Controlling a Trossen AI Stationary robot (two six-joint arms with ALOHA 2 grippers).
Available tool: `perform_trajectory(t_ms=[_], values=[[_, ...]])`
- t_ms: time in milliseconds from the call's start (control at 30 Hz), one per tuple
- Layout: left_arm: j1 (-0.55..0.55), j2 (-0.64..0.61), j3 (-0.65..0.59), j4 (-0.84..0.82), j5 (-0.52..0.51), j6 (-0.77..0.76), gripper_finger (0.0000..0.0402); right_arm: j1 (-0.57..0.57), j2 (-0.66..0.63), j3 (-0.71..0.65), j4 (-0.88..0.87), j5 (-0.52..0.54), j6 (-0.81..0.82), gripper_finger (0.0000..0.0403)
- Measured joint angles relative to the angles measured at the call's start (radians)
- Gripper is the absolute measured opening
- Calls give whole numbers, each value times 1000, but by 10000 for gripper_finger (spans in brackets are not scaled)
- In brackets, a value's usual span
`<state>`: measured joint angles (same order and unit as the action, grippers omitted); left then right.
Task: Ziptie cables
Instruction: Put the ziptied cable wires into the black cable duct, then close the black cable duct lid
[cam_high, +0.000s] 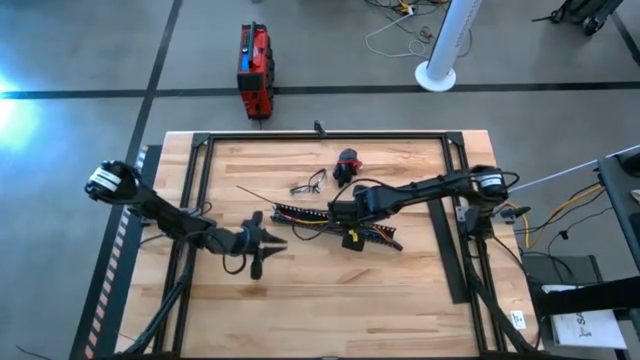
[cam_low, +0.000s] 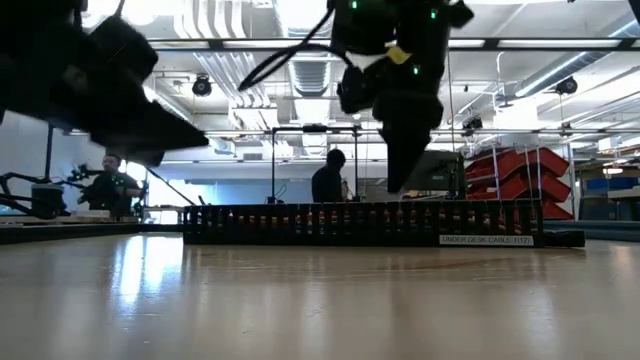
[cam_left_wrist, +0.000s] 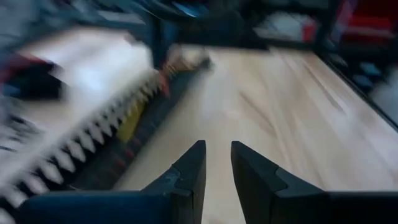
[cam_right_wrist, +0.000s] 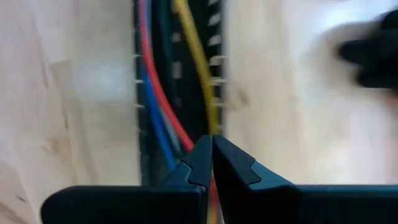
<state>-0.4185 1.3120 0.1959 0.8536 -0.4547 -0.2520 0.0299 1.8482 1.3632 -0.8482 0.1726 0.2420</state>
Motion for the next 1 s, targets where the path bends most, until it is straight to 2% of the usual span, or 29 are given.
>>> perform_trajectory(t_ms=[100, 233, 333, 433, 633, 733, 867, 1000], values=[[23, -43, 11, -19, -52, 31, 62, 0, -28, 46, -70, 94, -13, 2], [74, -76, 58, -136, -52, 26, 71, 0, -88, 84, -103, 217, -16, 2], [104, -77, 112, -251, -34, 24, 80, 5, -130, 86, -62, 229, -17, 2], [122, -56, 183, -297, -23, 47, 92, 22, -144, 83, -50, 221, -33, 2], [126, 42, 301, -294, 4, 131, 122, 114, -151, 75, 28, 227, -80, 14], [126, 107, 341, -296, 8, 138, 136, 170, -153, 53, 22, 294, -70, 33], [129, 199, 398, -290, 9, 113, 153, 223, -185, -3, -21, 423, 43, 75], [129, 300, 474, -293, 26, 101, 170, 243, -213, -85, -178, 562, 298, 129]])
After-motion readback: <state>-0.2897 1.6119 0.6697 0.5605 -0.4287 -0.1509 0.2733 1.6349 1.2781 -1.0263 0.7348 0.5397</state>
